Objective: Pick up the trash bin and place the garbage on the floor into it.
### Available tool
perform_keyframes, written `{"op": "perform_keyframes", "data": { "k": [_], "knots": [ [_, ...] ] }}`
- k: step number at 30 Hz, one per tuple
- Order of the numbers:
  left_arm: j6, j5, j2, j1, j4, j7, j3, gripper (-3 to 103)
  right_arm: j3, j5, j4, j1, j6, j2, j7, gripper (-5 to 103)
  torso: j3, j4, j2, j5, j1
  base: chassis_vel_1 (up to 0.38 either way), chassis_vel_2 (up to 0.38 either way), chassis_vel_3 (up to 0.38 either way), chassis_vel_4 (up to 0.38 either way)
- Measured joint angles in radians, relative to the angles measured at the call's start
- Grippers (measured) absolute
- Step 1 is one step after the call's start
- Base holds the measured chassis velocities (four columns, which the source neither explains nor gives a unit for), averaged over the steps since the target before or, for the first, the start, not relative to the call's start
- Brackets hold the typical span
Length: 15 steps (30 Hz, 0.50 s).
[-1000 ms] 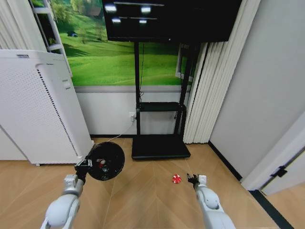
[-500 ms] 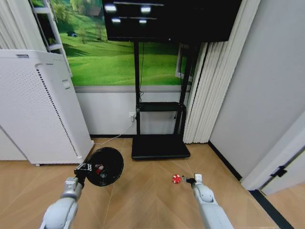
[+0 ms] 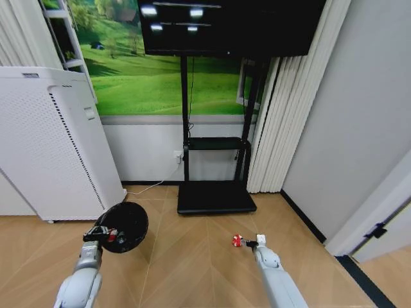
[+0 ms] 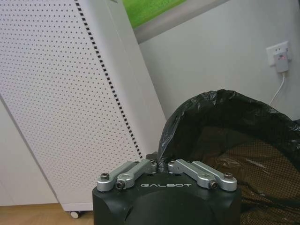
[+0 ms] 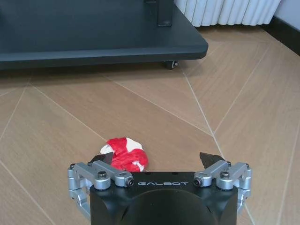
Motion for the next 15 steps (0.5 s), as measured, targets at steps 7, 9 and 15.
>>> {"op": "perform_keyframes", "data": {
  "k": [7,9,15],
  "knots": [
    [0.002,0.0,0.006,-0.002,0.005,-0.011,-0.01,4,-0.009,-0.019,-0.113,0.09,0.036,0.036,-0.002,100,0.0,0.0,0.0,0.0,0.0,0.0,0.0,0.0,0.0],
    [0.002,0.0,0.006,-0.002,0.005,-0.011,-0.01,4,-0.009,-0.02,-0.117,0.093,0.036,0.037,-0.002,100,0.0,0.0001,0.0,0.0,0.0,0.0,0.0,0.0,0.0],
    [0.006,-0.006,0.009,0.004,-0.004,-0.007,-0.017,4,-0.008,-0.05,-0.202,0.164,0.04,0.075,0.018,100,0.0,0.0001,0.0,0.0,0.0,0.0,0.0,0.0,0.0]
  ]
}}
